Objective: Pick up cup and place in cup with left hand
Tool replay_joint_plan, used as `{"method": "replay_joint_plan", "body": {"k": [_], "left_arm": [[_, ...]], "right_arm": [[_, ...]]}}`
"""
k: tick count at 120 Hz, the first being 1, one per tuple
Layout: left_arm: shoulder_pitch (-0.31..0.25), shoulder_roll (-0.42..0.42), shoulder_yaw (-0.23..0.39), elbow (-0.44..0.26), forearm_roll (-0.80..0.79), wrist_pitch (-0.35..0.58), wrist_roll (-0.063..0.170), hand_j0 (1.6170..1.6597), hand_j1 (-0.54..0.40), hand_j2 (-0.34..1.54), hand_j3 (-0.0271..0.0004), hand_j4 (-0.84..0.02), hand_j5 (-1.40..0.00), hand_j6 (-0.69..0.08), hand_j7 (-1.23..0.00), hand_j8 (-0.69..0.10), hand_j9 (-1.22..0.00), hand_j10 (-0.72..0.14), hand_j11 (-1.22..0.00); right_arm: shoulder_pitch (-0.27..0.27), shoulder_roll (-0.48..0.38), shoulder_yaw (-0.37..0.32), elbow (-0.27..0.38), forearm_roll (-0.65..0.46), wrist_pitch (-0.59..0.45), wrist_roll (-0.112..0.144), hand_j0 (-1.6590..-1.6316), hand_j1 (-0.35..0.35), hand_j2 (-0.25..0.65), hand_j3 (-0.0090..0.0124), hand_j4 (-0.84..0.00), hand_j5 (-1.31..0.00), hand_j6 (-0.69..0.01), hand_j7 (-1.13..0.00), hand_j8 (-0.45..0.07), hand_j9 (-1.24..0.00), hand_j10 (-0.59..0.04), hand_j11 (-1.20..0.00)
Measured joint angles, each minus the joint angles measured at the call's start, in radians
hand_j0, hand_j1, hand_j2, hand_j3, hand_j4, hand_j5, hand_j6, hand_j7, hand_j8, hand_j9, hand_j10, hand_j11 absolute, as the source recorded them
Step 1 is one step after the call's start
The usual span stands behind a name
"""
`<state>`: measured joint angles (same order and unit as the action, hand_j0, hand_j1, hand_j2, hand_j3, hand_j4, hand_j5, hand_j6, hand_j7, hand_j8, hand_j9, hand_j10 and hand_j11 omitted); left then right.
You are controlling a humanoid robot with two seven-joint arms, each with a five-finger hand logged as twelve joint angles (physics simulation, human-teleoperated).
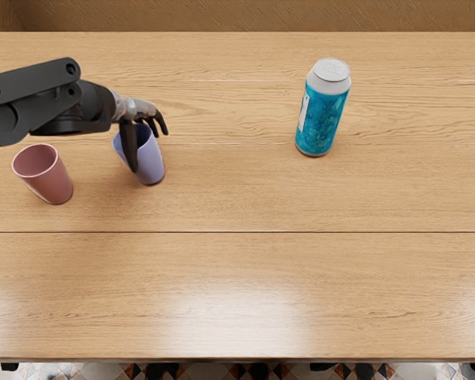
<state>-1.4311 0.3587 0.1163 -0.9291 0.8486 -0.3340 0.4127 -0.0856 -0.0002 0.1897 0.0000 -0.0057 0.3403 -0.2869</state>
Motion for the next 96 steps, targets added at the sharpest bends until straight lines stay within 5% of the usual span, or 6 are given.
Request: {"method": "replay_joint_plan", "body": {"k": [10, 18, 29, 65, 96], "left_arm": [[0.000, 0.000, -0.001, -0.001, -0.002, -0.001, 0.000, 1.6582, -0.111, 0.07, -0.0001, -0.359, -0.45, -0.353, -0.45, -0.360, -0.45, -0.367, -0.45], [-0.002, 0.000, 0.000, -0.002, -0.005, -0.002, 0.000, 1.6583, -0.143, 0.09, -0.0001, -0.377, -0.48, -0.312, -0.48, -0.309, -0.48, -0.380, -0.48], [-0.007, 0.001, 0.000, -0.002, -0.007, -0.004, 0.000, 1.6570, -0.102, 0.08, -0.0002, -0.403, -0.53, -0.347, -0.53, -0.302, -0.53, -0.403, -0.53], [-0.035, 0.043, 0.001, -0.019, -0.011, -0.015, 0.000, 1.6565, -0.166, 0.13, 0.0000, -0.437, -0.64, -0.221, -0.63, -0.206, -0.63, -0.351, -0.62], [-0.085, 0.138, 0.002, -0.101, -0.030, -0.040, 0.008, 1.6562, -0.190, 0.13, 0.0000, -0.423, -0.67, -0.203, -0.66, -0.174, -0.65, -0.319, -0.66]], "right_arm": [[0.000, 0.000, 0.000, 0.000, 0.000, 0.000, 0.000, -1.6581, -0.348, -0.001, 0.0000, 0.000, 0.00, 0.008, 0.00, 0.006, 0.00, 0.004, 0.00], [0.000, 0.000, 0.000, 0.000, 0.000, 0.000, 0.000, -1.6581, -0.348, -0.001, 0.0000, 0.000, 0.00, 0.008, 0.00, 0.006, 0.00, 0.004, 0.00], [0.000, 0.000, 0.000, 0.000, 0.000, 0.000, 0.000, -1.6581, -0.348, -0.001, 0.0000, 0.000, 0.00, 0.008, 0.00, 0.006, 0.00, 0.004, 0.00], [0.000, 0.000, 0.000, 0.000, 0.000, 0.000, 0.000, -1.6580, -0.348, -0.001, 0.0000, 0.000, 0.00, 0.008, 0.00, 0.006, 0.00, 0.004, 0.00], [0.000, 0.000, 0.000, 0.000, 0.000, 0.000, 0.000, -1.6580, -0.348, -0.001, 0.0000, 0.000, 0.00, 0.008, 0.00, 0.006, 0.00, 0.004, 0.00]]}}
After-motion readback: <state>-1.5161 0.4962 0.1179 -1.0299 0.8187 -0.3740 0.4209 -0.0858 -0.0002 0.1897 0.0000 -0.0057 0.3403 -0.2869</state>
